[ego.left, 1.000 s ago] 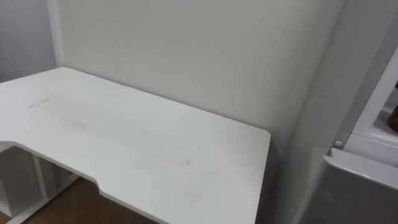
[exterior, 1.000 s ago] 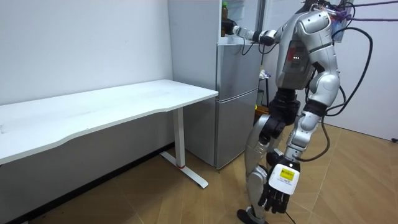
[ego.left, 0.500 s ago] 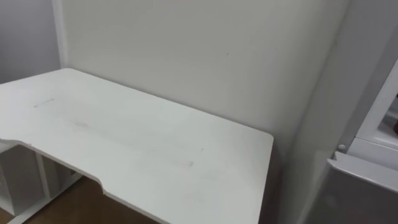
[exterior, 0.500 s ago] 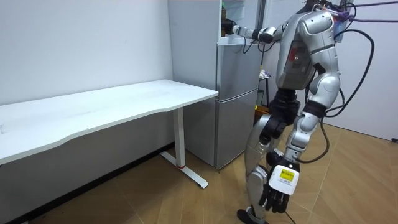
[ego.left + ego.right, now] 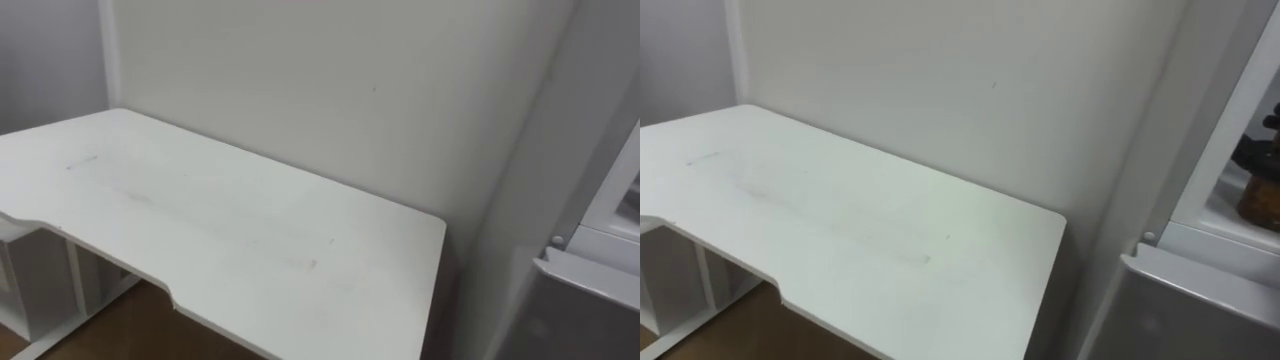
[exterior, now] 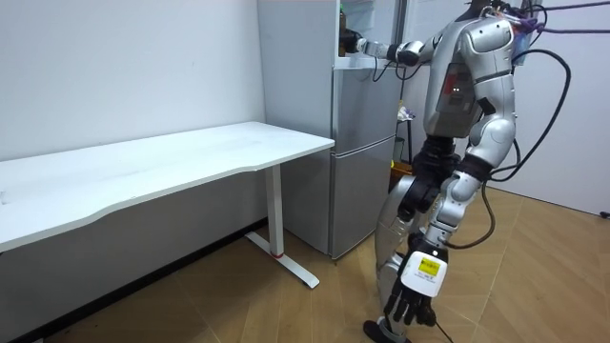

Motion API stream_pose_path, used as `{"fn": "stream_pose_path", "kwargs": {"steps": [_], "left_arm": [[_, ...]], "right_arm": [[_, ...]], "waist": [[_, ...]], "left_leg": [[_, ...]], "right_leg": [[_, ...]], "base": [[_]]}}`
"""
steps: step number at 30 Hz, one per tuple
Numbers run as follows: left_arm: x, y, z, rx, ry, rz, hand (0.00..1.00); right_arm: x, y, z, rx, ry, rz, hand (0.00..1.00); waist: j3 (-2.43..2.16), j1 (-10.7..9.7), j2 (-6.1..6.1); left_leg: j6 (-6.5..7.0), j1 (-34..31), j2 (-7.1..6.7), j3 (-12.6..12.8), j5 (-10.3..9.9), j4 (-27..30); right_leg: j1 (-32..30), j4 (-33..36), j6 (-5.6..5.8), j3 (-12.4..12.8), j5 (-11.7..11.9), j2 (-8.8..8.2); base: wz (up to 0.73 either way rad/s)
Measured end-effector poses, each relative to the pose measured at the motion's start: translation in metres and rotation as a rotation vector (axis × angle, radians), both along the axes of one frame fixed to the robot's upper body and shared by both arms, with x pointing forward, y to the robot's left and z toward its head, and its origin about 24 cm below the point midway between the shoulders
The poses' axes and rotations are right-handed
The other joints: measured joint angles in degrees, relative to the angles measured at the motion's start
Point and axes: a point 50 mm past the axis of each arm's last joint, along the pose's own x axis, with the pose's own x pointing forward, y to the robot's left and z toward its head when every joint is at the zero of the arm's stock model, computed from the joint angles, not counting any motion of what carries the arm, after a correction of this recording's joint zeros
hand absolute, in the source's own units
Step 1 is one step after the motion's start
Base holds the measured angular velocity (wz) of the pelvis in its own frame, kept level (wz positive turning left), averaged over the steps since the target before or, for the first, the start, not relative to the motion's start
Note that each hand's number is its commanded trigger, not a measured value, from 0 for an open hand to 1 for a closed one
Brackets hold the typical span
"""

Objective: Put the bottle in the upper fridge

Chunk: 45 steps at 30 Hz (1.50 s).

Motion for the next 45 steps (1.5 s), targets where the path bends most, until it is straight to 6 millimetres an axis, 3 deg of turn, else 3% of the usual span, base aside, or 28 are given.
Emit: {"fn": "stream_pose_path", "kwargs": {"steps": [15, 31, 32, 33, 35, 45], "left_arm": [[0.025, -0.005, -0.001, 0.000, -0.006, -0.091, 0.00], [0.032, -0.006, 0.000, 0.003, 0.003, -0.104, 0.00], [0.033, -0.006, 0.000, 0.003, 0.001, -0.105, 0.00], [0.033, -0.006, 0.000, 0.003, 0.001, -0.105, 0.00], [0.033, -0.006, 0.000, 0.003, 0.003, -0.103, 0.00], [0.022, -0.009, -0.002, 0.007, 0.026, -0.087, 0.00]], "right_arm": [[-0.001, 0.001, -0.003, 0.033, -0.027, 0.000, 0.00], [-0.001, 0.000, -0.002, 0.004, -0.014, 0.002, 0.00], [-0.001, 0.000, -0.002, 0.001, -0.013, 0.001, 0.18], [-0.001, 0.000, -0.002, -0.001, -0.012, 0.001, 0.72], [-0.001, 0.000, -0.002, -0.004, -0.010, 0.001, 1.00], [0.000, 0.002, -0.001, -0.039, 0.001, 0.032, 1.00]], "waist": [[0.06, 0.63, 0.48], [-0.04, 1.21, 1.54], [-0.05, 1.31, 1.61], [-0.05, 1.32, 1.64], [-0.05, 1.34, 1.66], [-0.05, 0.91, 1.63]], "left_leg": [[-0.62, -4.52, 1.84, 0.41, -1.21, 3.99], [-0.59, -4.36, 1.87, 0.60, -1.23, 3.99], [-0.59, -4.27, 1.88, 0.66, -1.23, 3.96], [-0.58, -4.24, 1.88, 0.67, -1.23, 3.95], [-0.58, -4.22, 1.88, 0.68, -1.23, 3.93], [-0.54, -3.10, 1.82, 1.34, -1.23, 3.10]], "right_leg": [[-2.89, 0.17, -1.12, -0.04, 0.65, 1.30], [-2.83, 0.21, -1.04, 0.03, 0.54, 1.20], [-2.80, 0.20, -1.03, 0.08, 0.53, 1.20], [-2.79, 0.19, -1.03, 0.09, 0.53, 1.19], [-2.78, 0.19, -1.02, 0.08, 0.53, 1.18], [-2.35, 0.23, -0.94, 0.93, 0.58, 1.04]], "base": [[-0.02], [0.00], [0.00], [0.00], [0.00], [-0.02]]}}
